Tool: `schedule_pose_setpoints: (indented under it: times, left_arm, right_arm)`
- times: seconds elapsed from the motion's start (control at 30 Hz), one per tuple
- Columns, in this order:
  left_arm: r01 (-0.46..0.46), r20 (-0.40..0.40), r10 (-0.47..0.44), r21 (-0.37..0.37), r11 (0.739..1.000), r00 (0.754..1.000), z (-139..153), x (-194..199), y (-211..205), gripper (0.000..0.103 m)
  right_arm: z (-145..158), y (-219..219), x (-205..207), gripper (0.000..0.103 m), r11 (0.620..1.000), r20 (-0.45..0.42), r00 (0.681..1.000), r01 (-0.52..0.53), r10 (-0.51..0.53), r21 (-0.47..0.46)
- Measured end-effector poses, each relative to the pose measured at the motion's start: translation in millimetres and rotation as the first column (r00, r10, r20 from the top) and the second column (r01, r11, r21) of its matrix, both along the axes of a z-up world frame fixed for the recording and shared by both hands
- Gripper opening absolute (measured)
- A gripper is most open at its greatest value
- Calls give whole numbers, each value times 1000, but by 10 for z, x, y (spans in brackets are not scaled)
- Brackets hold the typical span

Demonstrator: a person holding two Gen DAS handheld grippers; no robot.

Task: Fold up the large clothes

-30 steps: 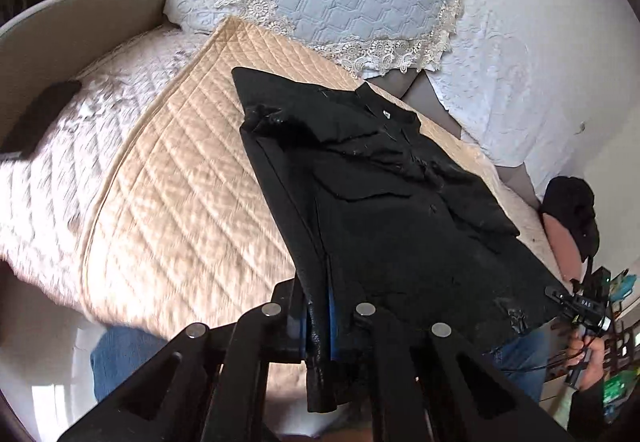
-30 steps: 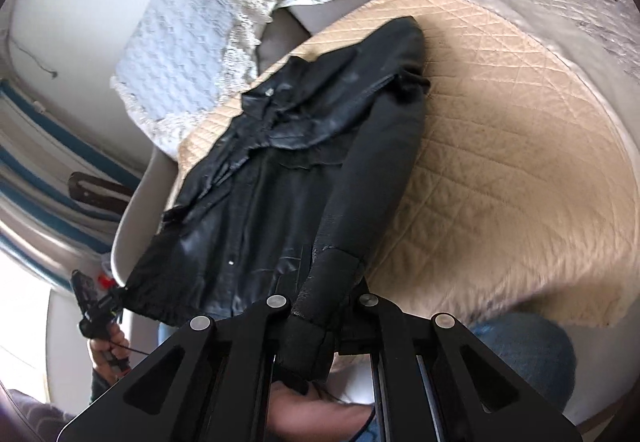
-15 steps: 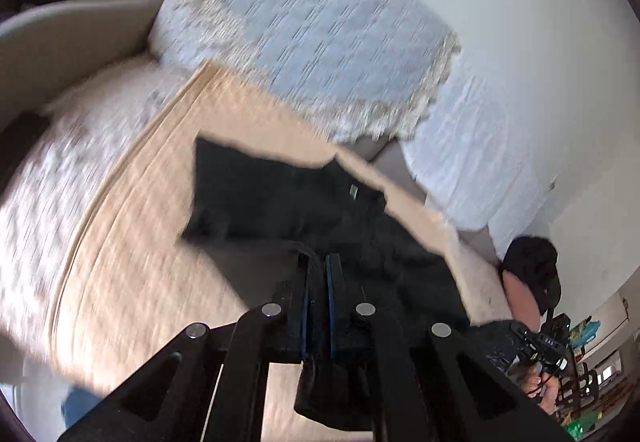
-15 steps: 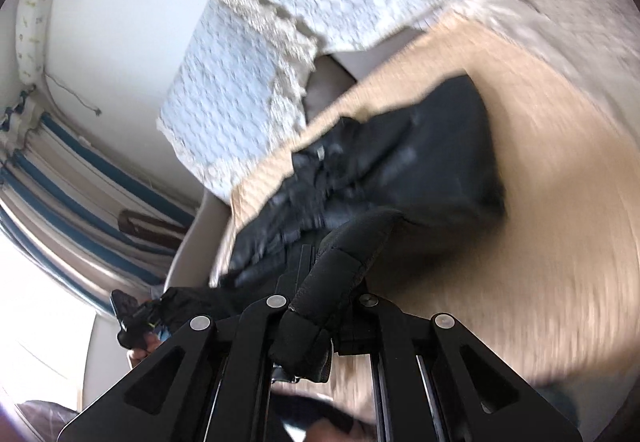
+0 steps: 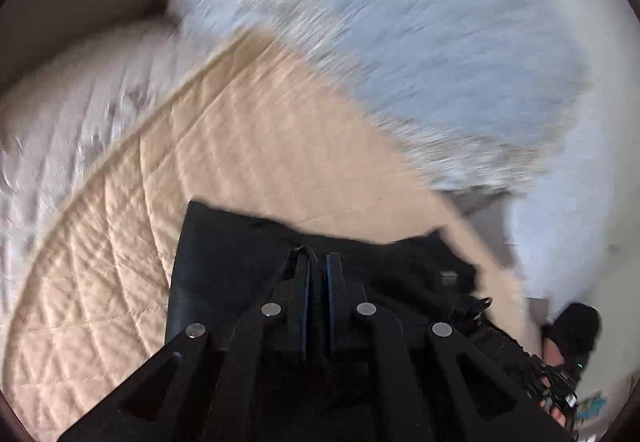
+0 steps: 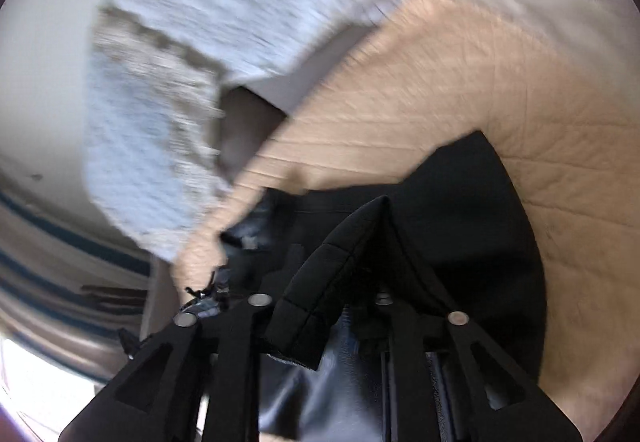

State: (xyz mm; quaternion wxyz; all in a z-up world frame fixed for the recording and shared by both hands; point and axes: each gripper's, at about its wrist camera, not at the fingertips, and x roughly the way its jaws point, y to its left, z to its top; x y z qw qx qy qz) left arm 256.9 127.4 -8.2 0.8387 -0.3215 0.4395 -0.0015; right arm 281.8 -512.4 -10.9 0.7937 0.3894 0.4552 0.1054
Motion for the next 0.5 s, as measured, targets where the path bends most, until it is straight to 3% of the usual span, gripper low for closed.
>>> schedule_pose_setpoints:
  times: [0.07, 0.13, 0.17, 0.23, 0.3, 0.4, 0.5]
  left_arm:
    - [2, -41, -1, 20, 1000, 999, -146, 91, -21, 10]
    - [11, -39, -11, 5, 1000, 999, -113, 75, -12, 14]
    - [15, -19, -15, 4, 1000, 1000, -48, 38, -1, 17]
    - [6, 49, -8, 47, 999, 999, 156, -77, 48, 37]
    - [-11, 101, 1, 97, 995, 995, 337, -168, 97, 47]
    - [-2, 126, -21, 175, 985, 992, 493, -138, 121, 58]
    - [94, 56, -110, 241, 966, 992, 398, 47, -10, 61]
  right_arm:
    - [-36, -11, 18, 43, 1000, -3, 1000, 5, -5, -2]
    - [79, -55, -88, 62, 999, 71, 997, -2, -1, 39]
    - [151, -79, -143, 64, 999, 103, 995, -2, -2, 39]
    - [333, -150, -278, 64, 1000, 176, 984, 1, -2, 5]
    - [475, -218, -380, 65, 997, 217, 976, 27, -10, -74]
    - [513, -157, -341, 65, 973, 176, 983, -7, 49, -230]
    - [434, -7, -191, 65, 940, 118, 987, -67, 112, -335]
